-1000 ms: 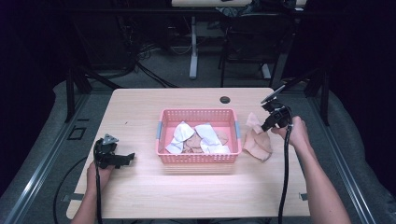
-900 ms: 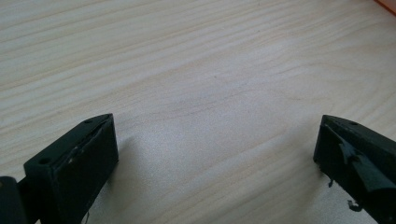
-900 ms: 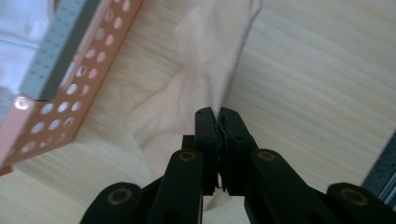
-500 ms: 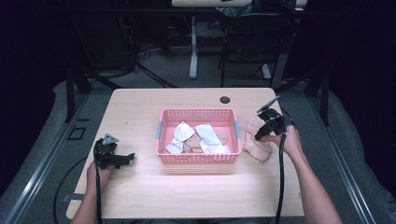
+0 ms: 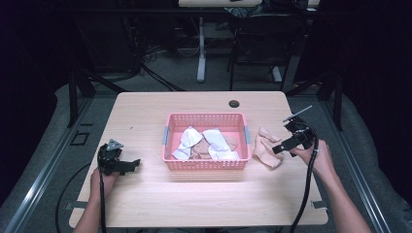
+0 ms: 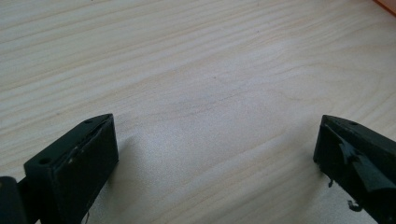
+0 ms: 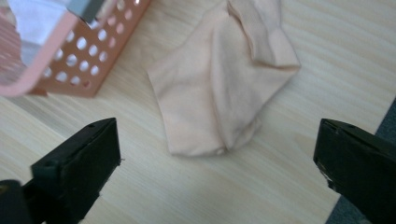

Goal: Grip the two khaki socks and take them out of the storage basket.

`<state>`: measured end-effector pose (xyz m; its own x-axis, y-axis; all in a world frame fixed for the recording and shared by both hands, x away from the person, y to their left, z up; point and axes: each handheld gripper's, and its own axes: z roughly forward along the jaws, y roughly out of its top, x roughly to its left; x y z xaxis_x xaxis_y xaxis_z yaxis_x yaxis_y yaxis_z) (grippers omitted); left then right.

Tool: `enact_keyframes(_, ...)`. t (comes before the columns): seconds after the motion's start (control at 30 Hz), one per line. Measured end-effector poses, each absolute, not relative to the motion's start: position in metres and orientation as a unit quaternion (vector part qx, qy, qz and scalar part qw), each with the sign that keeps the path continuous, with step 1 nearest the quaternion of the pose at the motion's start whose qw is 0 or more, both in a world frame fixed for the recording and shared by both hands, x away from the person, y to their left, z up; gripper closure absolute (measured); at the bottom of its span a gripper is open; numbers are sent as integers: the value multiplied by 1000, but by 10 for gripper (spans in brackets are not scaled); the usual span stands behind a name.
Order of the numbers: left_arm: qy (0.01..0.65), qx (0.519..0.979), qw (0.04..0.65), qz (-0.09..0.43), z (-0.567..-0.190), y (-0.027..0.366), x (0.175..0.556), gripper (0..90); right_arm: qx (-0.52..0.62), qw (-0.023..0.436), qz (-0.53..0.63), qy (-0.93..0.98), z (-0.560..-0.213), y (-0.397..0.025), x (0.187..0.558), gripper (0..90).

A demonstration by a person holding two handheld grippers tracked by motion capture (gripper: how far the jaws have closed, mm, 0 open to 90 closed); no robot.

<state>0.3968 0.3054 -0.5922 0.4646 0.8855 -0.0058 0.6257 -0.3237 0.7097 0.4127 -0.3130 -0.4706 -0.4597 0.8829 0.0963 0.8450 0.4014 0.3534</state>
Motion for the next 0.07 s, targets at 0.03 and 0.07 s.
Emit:
enact_keyframes(0.03, 478, 790, 330, 196, -592, 306, 397, 0, 521, 51, 180, 833, -473, -316, 410, 0)
enact_keyframes(0.07, 478, 790, 331, 196, -592, 305, 397, 0, 523, 58, 177, 832, -474, -319, 409, 0)
